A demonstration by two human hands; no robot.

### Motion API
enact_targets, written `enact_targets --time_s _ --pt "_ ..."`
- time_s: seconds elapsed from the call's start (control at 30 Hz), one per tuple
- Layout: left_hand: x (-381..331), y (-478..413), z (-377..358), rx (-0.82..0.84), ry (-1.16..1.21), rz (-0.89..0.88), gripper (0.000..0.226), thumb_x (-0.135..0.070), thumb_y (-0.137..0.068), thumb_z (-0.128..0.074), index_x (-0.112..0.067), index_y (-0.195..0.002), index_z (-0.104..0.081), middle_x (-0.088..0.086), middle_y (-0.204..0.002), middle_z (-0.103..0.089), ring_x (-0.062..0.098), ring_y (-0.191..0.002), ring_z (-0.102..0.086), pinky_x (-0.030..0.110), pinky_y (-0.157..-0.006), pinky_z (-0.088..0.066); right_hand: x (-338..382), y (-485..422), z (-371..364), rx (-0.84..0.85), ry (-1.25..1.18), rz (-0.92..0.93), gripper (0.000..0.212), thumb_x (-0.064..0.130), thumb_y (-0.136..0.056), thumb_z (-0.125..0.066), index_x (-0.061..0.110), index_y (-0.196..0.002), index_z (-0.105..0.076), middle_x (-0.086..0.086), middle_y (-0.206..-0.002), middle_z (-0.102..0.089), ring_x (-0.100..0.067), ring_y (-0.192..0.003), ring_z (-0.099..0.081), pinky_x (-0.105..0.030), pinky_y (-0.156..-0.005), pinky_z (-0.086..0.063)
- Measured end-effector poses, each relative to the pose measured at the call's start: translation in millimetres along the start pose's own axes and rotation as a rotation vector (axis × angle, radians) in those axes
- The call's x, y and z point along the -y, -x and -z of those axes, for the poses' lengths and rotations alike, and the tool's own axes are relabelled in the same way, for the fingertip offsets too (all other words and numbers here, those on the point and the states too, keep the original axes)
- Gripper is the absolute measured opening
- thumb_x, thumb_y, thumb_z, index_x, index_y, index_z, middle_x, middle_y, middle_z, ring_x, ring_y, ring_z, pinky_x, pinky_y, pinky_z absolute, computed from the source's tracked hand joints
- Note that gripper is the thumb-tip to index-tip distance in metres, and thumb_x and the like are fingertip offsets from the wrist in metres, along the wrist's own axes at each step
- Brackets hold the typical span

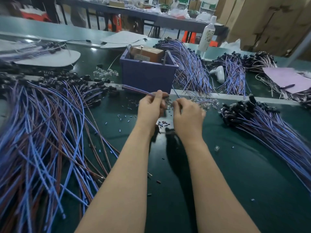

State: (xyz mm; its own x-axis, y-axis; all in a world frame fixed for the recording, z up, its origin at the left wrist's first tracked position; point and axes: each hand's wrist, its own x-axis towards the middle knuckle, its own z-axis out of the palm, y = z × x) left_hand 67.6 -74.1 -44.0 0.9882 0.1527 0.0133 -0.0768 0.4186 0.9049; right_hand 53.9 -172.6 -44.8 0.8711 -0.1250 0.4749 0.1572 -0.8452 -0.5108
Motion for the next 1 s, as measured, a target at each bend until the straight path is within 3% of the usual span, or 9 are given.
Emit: enact_targets --time_s 0.17,0.33,0.43,0.53,0.73,0.8,0.87,0.93,1.0 --pt "-4.1 -4.8 11.3 -0.271 0.120 -0.070 0.033 -0.023 -0.103 -0.038 -0.012 -0.079 -0.059 -0.008 -0.051 -0.045 0.002 -0.041 -0.036 0.016 -0.043 -0.030 -7.5 0.5 2.2 -0.009 0.052 -0.111 0.026 0.028 -0.100 -0.041 0.017 -0.104 -0.063 -0.001 -0.108 -0.061 -0.022 -0.109 -0.047 -0.035 -0.095 -0.022" --pt "-0.2 -3.9 3.6 -0.165 0.069 -0.032 0.038 -0.022 -0.103 -0.037 -0.009 -0.076 -0.059 -0.008 -0.047 -0.043 0.003 -0.040 -0.034 0.017 -0.045 -0.029 9.5 5.4 -6.1 0.045 0.060 0.073 0.031 0.034 -0.100 -0.040 0.022 -0.118 -0.061 0.004 -0.125 -0.061 -0.015 -0.136 -0.034 -0.041 -0.114 0.000" --pt "-2.4 -4.2 4.3 -0.141 0.049 -0.039 0.038 -0.024 -0.103 -0.038 -0.009 -0.077 -0.061 -0.008 -0.046 -0.039 0.003 -0.037 -0.029 0.016 -0.041 -0.025 9.2 4.8 -7.2 0.101 0.039 0.109 0.028 0.029 -0.100 -0.040 0.018 -0.112 -0.064 -0.003 -0.112 -0.063 -0.023 -0.117 -0.049 -0.034 -0.107 -0.018" --pt "-3.5 -4.1 6.2 -0.236 0.040 -0.091 0.041 -0.027 -0.103 -0.038 -0.010 -0.075 -0.062 -0.007 -0.047 -0.035 0.003 -0.038 -0.026 0.017 -0.041 -0.023 8.1 2.9 -7.2 0.073 0.013 0.115 0.025 0.026 -0.099 -0.044 0.015 -0.106 -0.065 -0.006 -0.101 -0.061 -0.025 -0.101 -0.049 -0.032 -0.092 -0.026" --pt "-17.2 -17.9 31.0 -0.634 0.238 -0.124 0.042 -0.023 -0.103 -0.034 -0.013 -0.067 -0.053 -0.011 -0.038 -0.037 0.003 -0.031 -0.027 0.018 -0.036 -0.020 -4.1 1.5 -0.4 0.035 -0.083 0.042 0.025 0.021 -0.098 -0.046 0.010 -0.101 -0.067 -0.007 -0.099 -0.061 -0.026 -0.098 -0.049 -0.037 -0.091 -0.034" --pt "-17.1 -20.1 33.0 -0.663 0.086 -0.181 0.037 -0.022 -0.103 -0.035 -0.013 -0.076 -0.057 -0.006 -0.051 -0.048 0.003 -0.037 -0.037 0.019 -0.042 -0.029 -6.3 1.2 3.2 -0.031 -0.156 -0.015 0.024 0.020 -0.098 -0.046 0.008 -0.100 -0.067 -0.007 -0.098 -0.062 -0.025 -0.096 -0.051 -0.042 -0.094 -0.037" --pt "-8.8 -14.9 21.0 -0.570 -0.131 -0.205 0.020 -0.014 -0.100 -0.042 -0.009 -0.109 -0.060 -0.001 -0.078 -0.059 0.004 -0.053 -0.048 0.015 -0.054 -0.039 2.7 2.9 0.6 -0.061 -0.214 -0.026 0.023 0.018 -0.099 -0.045 0.007 -0.101 -0.065 -0.007 -0.096 -0.062 -0.024 -0.094 -0.053 -0.045 -0.094 -0.039" --pt "2.0 -7.7 9.9 -0.430 -0.337 -0.221 0.040 -0.011 -0.095 -0.051 -0.011 -0.135 -0.047 0.001 -0.112 -0.049 0.006 -0.073 -0.051 0.003 -0.063 -0.040 11.0 5.0 -2.6 -0.069 -0.284 -0.024 0.022 0.016 -0.098 -0.045 0.006 -0.104 -0.064 -0.007 -0.095 -0.064 -0.024 -0.090 -0.056 -0.043 -0.090 -0.042" --pt "3.7 -5.3 6.9 -0.308 -0.461 -0.265 0.039 -0.012 -0.092 -0.055 -0.014 -0.131 -0.053 0.002 -0.124 -0.040 0.009 -0.085 -0.052 0.001 -0.074 -0.041 12.1 5.3 -2.5 -0.088 -0.374 -0.033 0.018 0.014 -0.097 -0.047 0.006 -0.103 -0.063 -0.007 -0.092 -0.064 -0.023 -0.087 -0.057 -0.036 -0.083 -0.045"
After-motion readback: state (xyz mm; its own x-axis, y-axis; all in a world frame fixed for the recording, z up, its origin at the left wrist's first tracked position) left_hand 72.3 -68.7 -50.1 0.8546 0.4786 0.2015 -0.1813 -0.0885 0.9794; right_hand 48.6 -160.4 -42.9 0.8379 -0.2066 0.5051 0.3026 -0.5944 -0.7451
